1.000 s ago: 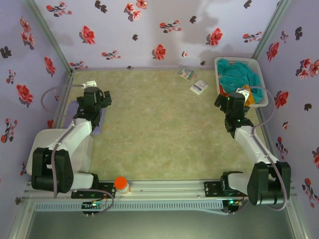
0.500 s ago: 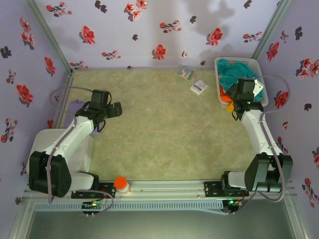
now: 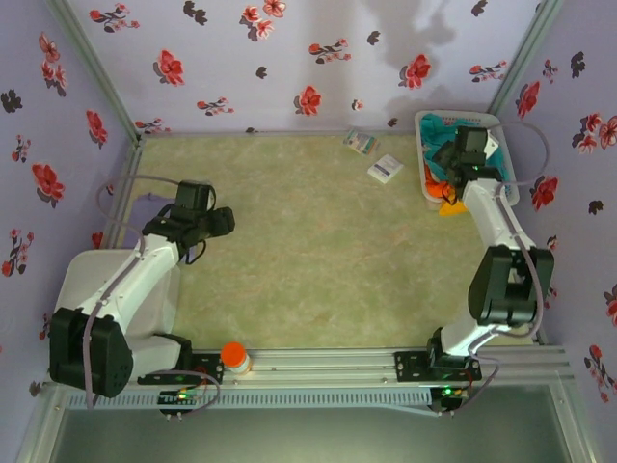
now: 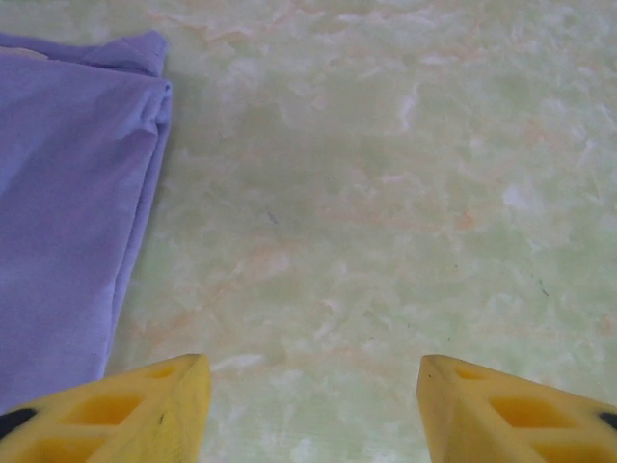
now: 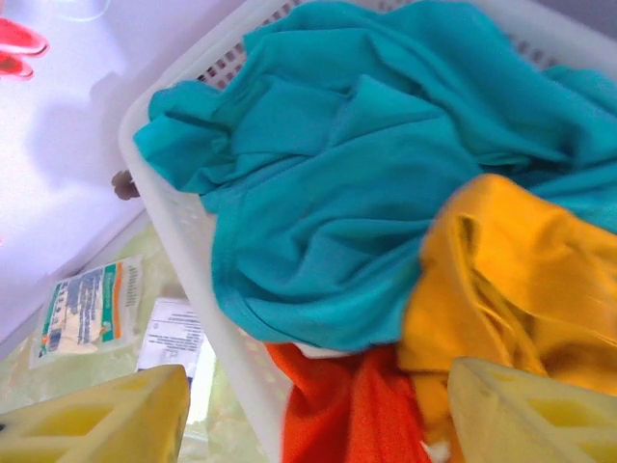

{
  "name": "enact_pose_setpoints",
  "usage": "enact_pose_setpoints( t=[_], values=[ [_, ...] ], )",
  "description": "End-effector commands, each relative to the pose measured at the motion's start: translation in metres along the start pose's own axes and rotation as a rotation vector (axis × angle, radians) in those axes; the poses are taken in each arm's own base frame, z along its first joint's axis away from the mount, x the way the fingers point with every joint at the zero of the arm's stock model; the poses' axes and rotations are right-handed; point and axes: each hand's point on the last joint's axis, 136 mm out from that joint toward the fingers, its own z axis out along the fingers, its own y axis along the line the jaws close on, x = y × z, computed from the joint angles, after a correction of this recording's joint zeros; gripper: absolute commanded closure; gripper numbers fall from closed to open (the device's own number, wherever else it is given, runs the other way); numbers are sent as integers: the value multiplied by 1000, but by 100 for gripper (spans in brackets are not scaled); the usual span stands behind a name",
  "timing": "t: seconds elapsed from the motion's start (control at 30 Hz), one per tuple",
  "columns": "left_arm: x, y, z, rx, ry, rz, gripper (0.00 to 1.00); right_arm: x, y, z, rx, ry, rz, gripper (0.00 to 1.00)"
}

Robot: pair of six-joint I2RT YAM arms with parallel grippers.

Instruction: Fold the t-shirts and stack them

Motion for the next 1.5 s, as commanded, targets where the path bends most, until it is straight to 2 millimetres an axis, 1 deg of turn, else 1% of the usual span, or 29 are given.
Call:
enact_pose_setpoints(
  t=[0.0, 0.1, 0.13, 0.2, 0.27, 0.43, 0.6, 0.63, 0.73, 0.87, 0.93, 1.03, 1.1, 1.17, 1.27, 1.3, 1.47],
  values=[
    [9, -8, -3, 52, 23, -16, 38, -4, 22, 20, -65, 29, -24, 27],
    [15, -13, -4, 85, 38, -35, 37, 1, 29, 45, -62, 71, -54, 27],
    [18, -14, -4, 91, 43, -39, 37, 5, 30, 54, -55, 95, -70, 28],
    [21, -14, -6, 95, 48, -45, 37, 11, 27, 67, -20, 131, -92, 28],
    [25, -14, -7, 96, 50, -53, 36, 14, 17, 77, 49, 146, -116, 29],
    [30, -11, -10, 96, 54, -62, 36, 20, 0, 89, 161, 140, -190, 29],
    [32, -11, -11, 93, 61, -50, 36, 32, -7, 95, 237, 170, -271, 29],
    [32, -11, -11, 91, 61, -48, 36, 30, -10, 94, 273, 152, -300, 29],
    [32, -11, -11, 92, 61, -49, 36, 32, -11, 97, 317, 151, -344, 32],
    [33, -10, -10, 91, 64, -51, 36, 35, -18, 101, 374, 165, -365, 38],
    [34, -10, -11, 91, 63, -54, 36, 36, -20, 103, 387, 173, -373, 41],
    [34, -9, -11, 92, 59, -56, 36, 40, -20, 106, 368, 194, -360, 53],
    [34, -9, -11, 92, 60, -57, 36, 42, -17, 106, 340, 207, -341, 65],
    [35, -9, -11, 92, 61, -58, 36, 44, -13, 105, 309, 222, -317, 80],
    [34, -9, -12, 93, 59, -55, 36, 40, -9, 98, 286, 208, -296, 97],
    [34, -9, -12, 93, 58, -56, 36, 36, -7, 95, 280, 197, -293, 100],
    [35, -9, -11, 93, 59, -53, 35, 14, 6, 72, 222, 119, -274, 100]
  ],
)
